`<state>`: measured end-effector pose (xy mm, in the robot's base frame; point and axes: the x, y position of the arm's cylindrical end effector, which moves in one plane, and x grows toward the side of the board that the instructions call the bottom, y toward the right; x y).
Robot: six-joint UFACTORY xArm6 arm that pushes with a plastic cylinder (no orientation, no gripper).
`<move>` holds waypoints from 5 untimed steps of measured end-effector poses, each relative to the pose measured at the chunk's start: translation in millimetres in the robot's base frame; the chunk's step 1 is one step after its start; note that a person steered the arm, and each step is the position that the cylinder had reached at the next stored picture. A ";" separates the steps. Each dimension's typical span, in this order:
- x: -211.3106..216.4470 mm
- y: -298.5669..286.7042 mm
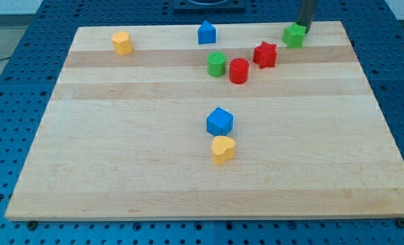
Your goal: Place the blue cube left of the red circle
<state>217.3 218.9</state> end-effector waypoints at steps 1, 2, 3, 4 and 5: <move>0.0 11.8; 0.0 9.3; 0.0 9.3; 3.9 6.5; 30.9 -12.4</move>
<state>248.2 206.5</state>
